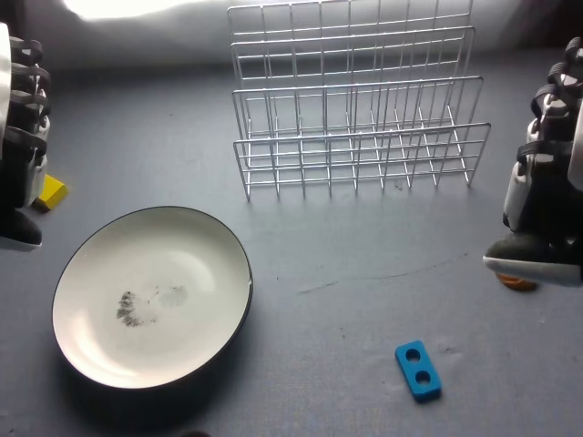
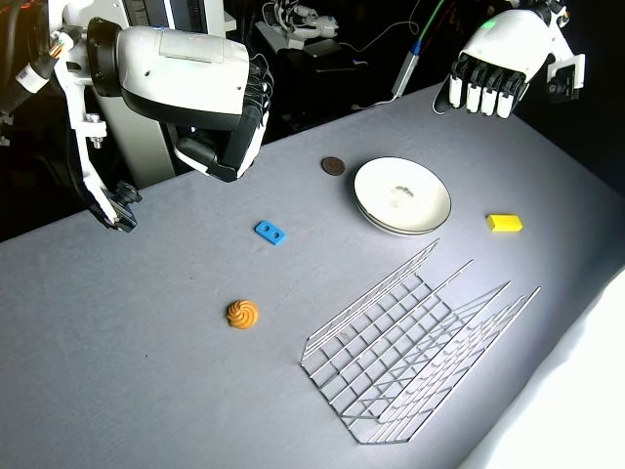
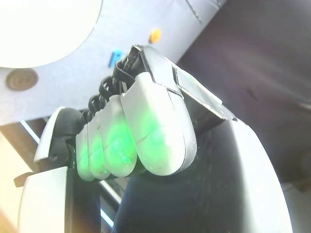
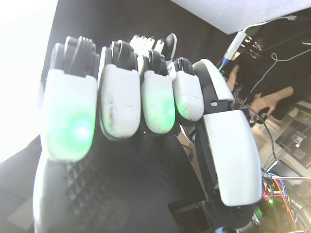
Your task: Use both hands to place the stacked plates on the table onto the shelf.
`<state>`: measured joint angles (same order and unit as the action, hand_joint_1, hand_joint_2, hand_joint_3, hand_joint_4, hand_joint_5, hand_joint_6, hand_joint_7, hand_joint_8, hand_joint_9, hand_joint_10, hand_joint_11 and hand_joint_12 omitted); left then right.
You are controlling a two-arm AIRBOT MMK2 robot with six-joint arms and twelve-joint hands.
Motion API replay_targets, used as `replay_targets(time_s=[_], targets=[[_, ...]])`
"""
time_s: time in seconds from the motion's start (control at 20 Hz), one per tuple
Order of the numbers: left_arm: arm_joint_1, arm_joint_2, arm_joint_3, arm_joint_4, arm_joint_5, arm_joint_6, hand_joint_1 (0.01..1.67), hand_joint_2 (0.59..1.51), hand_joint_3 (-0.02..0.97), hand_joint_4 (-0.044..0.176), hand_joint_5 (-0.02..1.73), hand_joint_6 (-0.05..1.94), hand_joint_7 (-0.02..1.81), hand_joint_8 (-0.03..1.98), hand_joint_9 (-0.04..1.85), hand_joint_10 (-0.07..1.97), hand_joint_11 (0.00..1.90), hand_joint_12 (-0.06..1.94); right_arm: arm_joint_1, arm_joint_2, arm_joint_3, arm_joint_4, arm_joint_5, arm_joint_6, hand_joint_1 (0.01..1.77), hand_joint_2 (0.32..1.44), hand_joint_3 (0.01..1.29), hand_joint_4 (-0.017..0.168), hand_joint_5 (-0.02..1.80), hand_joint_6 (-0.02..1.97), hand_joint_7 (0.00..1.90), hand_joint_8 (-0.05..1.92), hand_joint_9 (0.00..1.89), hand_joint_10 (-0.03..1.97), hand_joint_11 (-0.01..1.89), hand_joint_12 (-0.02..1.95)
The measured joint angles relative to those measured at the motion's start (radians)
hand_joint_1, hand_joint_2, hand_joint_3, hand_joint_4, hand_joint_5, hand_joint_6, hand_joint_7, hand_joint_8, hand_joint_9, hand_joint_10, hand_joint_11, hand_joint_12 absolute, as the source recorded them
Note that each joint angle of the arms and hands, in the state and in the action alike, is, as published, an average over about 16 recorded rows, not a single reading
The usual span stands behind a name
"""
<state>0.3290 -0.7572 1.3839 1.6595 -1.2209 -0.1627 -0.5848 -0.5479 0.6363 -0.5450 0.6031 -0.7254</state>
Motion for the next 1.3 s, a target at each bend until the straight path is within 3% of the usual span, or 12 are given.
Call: replay_targets(time_s=[0.2, 0.4, 0.55, 0.7, 1.0, 1.3], targets=[[-0.002, 0.000, -0.001, 0.019, -0.008, -0.004, 0.19, 1.097, 0.050, 0.031, 0.61, 0.64, 0.66, 0.65, 0.70, 0.65, 0.74, 0.62, 0.000, -0.001, 0.000, -0.001, 0.006, 0.002, 0.20, 1.19, 0.04, 0.031, 0.68, 0.72, 0.76, 0.69, 0.77, 0.71, 0.80, 0.78], [-0.004, -0.001, -0.001, 0.047, -0.017, -0.007, 0.15, 1.092, 0.045, 0.021, 0.45, 0.47, 0.50, 0.48, 0.52, 0.49, 0.55, 0.46, 0.000, -0.002, 0.000, -0.002, 0.020, 0.009, 0.21, 1.17, 0.04, 0.024, 0.52, 0.54, 0.58, 0.52, 0.58, 0.53, 0.59, 0.61], [-0.006, -0.003, -0.002, 0.079, -0.031, -0.009, 0.05, 1.071, 0.041, -0.005, 0.19, 0.16, 0.22, 0.17, 0.23, 0.18, 0.25, 0.15, -0.001, -0.006, 0.000, -0.003, 0.032, 0.015, 0.17, 1.14, 0.03, 0.003, 0.28, 0.23, 0.31, 0.21, 0.30, 0.22, 0.30, 0.32], [-0.006, -0.007, 0.003, 0.112, -0.046, -0.006, 0.02, 1.075, 0.028, -0.003, 0.03, -0.01, 0.03, 0.00, 0.03, 0.01, 0.05, -0.01, -0.002, -0.010, 0.000, -0.004, 0.048, 0.023, 0.19, 1.12, 0.02, 0.003, 0.11, 0.03, 0.10, 0.01, 0.09, 0.02, 0.07, 0.14], [0.048, -0.029, 0.032, 0.143, -0.064, 0.021, 0.02, 1.072, 0.029, -0.006, 0.02, -0.01, 0.02, -0.01, 0.02, 0.01, 0.01, -0.02, -0.005, -0.020, 0.000, -0.005, 0.075, 0.041, 0.54, 1.02, 0.02, 0.003, 0.04, 0.02, 0.03, 0.01, 0.02, 0.01, 0.01, 0.07], [0.203, -0.065, 0.072, 0.084, -0.059, 0.097, 0.02, 1.071, 0.022, -0.006, 0.02, -0.01, 0.02, -0.01, 0.02, 0.01, 0.01, -0.02, -0.009, -0.030, 0.000, -0.003, 0.088, 0.072, 0.95, 0.95, 0.02, 0.003, 0.03, 0.02, 0.02, 0.01, 0.02, 0.01, 0.02, 0.03]])
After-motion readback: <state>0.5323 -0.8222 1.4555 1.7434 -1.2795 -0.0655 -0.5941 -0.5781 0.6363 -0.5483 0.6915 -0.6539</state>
